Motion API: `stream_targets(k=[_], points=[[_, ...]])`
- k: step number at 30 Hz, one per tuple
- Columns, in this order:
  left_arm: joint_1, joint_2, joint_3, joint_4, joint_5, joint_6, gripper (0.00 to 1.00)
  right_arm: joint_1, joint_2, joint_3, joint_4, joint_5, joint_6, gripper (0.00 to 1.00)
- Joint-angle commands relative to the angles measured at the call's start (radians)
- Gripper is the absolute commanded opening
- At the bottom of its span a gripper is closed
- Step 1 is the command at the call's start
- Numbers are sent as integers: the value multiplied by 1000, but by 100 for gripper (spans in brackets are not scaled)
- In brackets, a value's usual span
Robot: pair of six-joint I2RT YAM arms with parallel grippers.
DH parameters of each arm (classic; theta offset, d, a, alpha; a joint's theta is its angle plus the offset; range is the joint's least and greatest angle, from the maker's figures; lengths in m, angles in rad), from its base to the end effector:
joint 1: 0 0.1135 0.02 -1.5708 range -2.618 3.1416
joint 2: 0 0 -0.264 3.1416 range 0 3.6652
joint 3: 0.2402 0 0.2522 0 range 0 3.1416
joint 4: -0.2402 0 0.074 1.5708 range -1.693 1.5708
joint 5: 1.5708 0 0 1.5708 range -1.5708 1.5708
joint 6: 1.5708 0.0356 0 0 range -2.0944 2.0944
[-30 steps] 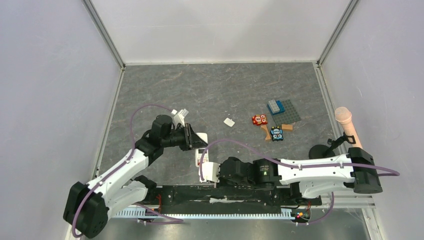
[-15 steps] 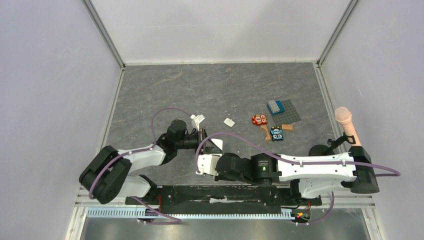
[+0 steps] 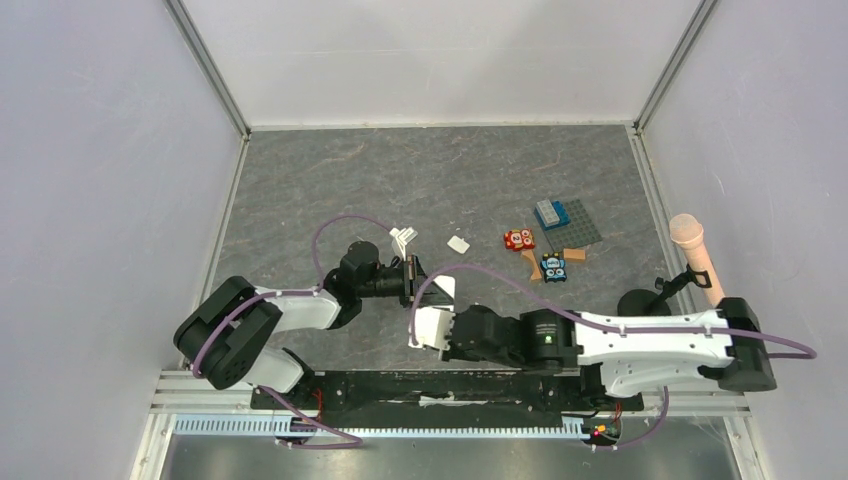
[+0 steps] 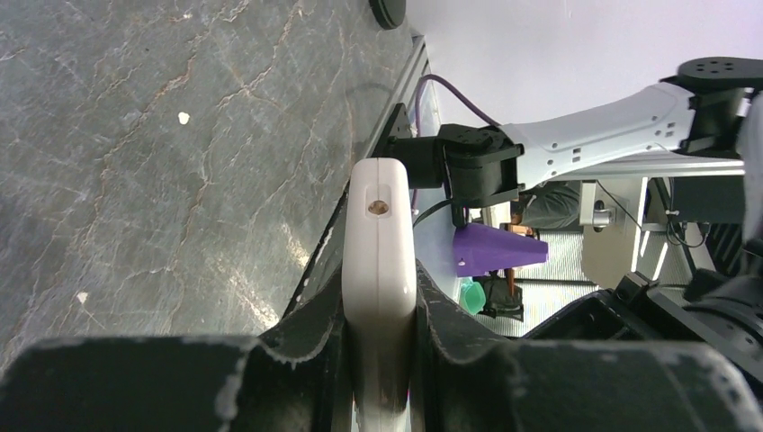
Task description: Load the batteries into the remote control
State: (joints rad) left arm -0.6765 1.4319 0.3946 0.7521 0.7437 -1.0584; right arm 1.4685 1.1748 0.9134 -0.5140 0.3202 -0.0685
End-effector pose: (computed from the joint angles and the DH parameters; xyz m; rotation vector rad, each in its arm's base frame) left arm 0.1844 -0.1790 0.1664 0.2090 2.2355 -1.7746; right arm 0.0364 0.2449 0.2763 -1.4970 1.7746 0.3408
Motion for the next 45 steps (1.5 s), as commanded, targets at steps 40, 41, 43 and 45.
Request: stream_targets(k=[40, 41, 43, 45], points=[[-8, 63, -2, 95, -48, -148, 2, -227, -19, 99, -84, -27, 245, 16], [-8, 63, 7, 31, -81, -116, 2, -227, -13, 89, -88, 35, 298, 18], [-7, 55, 18, -58, -132, -66, 2, -229, -6, 56, -107, 109, 382, 24], [-6, 32, 15, -111, -177, -40, 2, -233, -7, 21, -141, 140, 485, 31]])
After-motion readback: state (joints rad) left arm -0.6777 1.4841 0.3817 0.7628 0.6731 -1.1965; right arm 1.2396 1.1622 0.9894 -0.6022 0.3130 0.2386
